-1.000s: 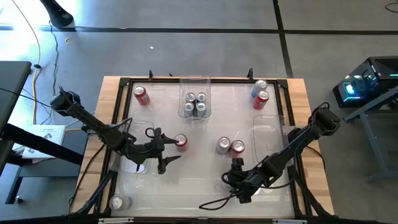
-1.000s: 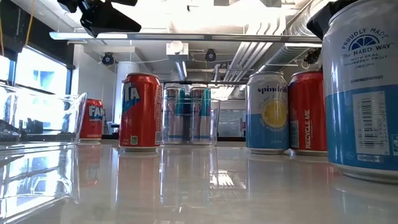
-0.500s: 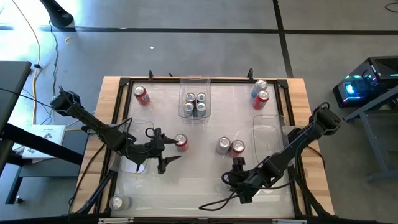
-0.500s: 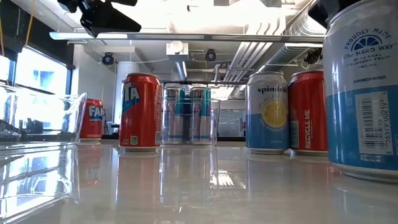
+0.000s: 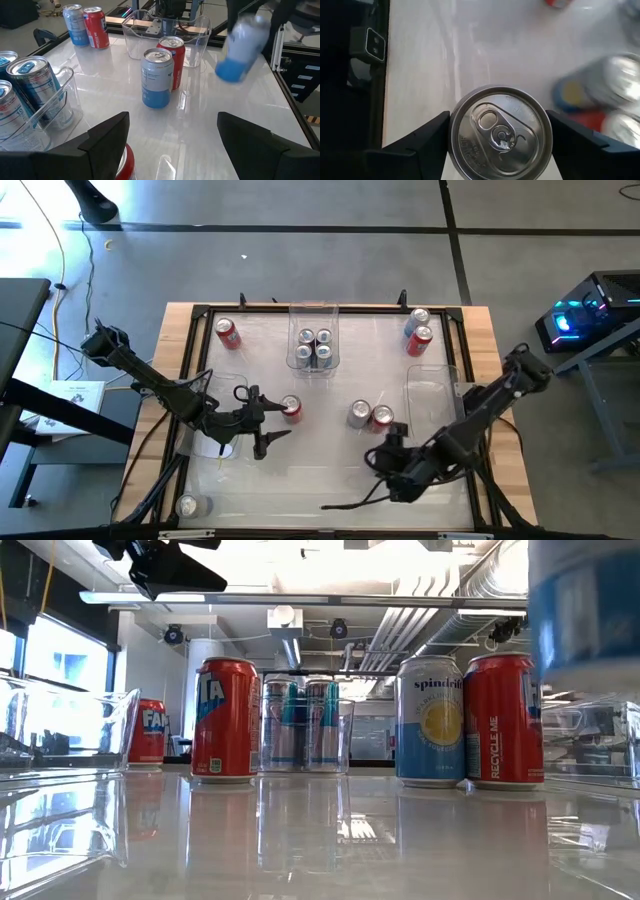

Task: Sort soda cans
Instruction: Put the bottom right blue-white soda can into the bottom right transparent bin

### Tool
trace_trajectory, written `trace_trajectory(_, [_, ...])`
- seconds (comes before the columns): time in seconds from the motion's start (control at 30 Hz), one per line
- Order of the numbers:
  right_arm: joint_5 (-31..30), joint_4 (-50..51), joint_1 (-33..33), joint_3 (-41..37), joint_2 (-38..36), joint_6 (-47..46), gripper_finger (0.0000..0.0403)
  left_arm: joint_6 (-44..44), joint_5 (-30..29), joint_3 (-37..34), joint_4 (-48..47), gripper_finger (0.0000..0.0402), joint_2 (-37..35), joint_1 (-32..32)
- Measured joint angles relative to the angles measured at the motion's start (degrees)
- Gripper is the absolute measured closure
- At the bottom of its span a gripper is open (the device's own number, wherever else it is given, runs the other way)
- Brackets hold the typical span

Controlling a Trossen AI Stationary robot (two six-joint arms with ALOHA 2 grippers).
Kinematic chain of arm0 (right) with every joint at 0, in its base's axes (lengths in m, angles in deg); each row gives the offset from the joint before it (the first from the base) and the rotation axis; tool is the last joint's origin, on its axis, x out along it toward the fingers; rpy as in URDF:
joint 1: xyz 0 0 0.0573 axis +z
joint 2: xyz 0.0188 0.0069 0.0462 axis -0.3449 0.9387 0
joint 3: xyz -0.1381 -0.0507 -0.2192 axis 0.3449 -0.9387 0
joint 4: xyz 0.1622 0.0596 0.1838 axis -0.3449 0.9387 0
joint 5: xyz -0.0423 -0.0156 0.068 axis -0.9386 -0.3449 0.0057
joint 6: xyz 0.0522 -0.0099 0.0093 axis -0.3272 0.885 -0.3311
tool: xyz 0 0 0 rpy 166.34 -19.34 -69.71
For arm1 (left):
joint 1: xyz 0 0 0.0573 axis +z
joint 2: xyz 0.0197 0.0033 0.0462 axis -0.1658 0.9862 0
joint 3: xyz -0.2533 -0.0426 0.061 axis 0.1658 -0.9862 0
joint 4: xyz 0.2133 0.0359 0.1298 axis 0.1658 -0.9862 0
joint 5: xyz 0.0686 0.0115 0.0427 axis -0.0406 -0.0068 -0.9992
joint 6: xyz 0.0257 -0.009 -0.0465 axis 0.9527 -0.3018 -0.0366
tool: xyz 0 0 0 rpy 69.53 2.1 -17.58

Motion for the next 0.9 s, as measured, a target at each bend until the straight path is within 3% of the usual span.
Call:
trace_trajectory(0.2, [-5.6, 21.1, 4.5, 7.5, -2.1, -15.3, 0.0129, 0.0, 0.0, 0.0, 0.0, 0.0106, 0.0, 0.0])
trace_trajectory(0.37, [-9.0, 35.4, 7.9, 7.3, -4.6, -33.0, 0.0129, 0.0, 0.0, 0.0, 0.0, 0.0106, 0.0, 0.0])
trace_trajectory(0.63, [-10.8, 34.6, 8.5, -4.2, -12.4, -46.4, 0.0129, 0.5, 0.0, 0.0, 0.0, 0.0106, 0.0, 0.0])
trace_trajectory(0.9, [-6.9, 35.0, 8.5, -14.3, -18.2, -56.3, 0.0129, 0.5, 0.0, 0.0, 0.0, 0.0106, 0.0, 0.0])
